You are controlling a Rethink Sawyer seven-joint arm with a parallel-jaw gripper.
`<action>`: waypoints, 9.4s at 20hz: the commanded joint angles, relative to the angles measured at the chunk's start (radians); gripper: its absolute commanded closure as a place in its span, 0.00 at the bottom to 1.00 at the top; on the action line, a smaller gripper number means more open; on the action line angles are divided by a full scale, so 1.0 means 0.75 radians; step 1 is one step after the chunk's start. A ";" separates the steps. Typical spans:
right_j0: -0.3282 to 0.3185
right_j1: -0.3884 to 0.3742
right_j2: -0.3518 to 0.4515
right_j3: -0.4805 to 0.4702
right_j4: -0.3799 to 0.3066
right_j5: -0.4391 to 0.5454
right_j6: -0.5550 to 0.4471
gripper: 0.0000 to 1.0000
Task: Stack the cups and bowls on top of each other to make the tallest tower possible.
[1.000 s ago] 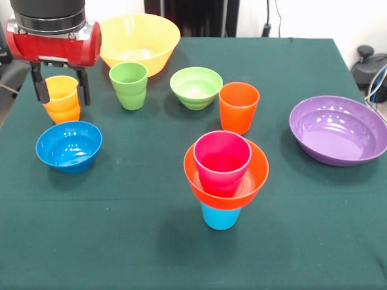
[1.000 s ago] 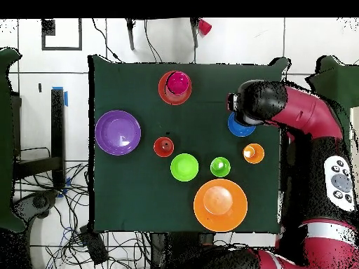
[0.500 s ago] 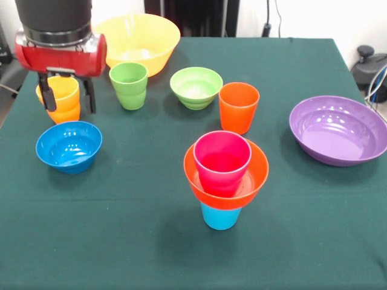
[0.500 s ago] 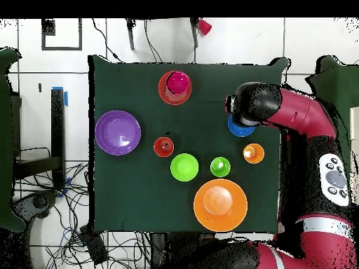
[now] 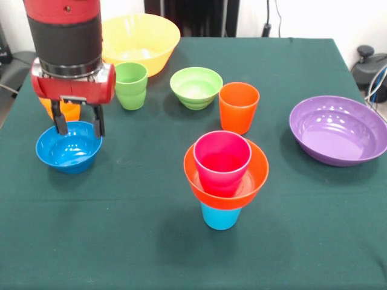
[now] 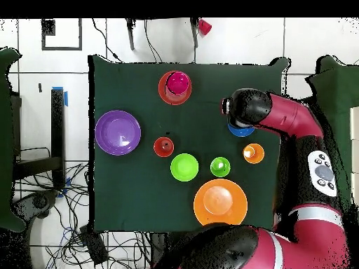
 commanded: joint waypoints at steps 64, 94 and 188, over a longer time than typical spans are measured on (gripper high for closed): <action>0.010 0.153 0.177 -0.039 -0.144 -0.053 -0.206 0.00; -0.082 0.238 0.258 -0.134 -0.110 0.032 -0.277 0.00; -0.089 0.189 0.302 -0.122 -0.233 0.245 -0.210 0.00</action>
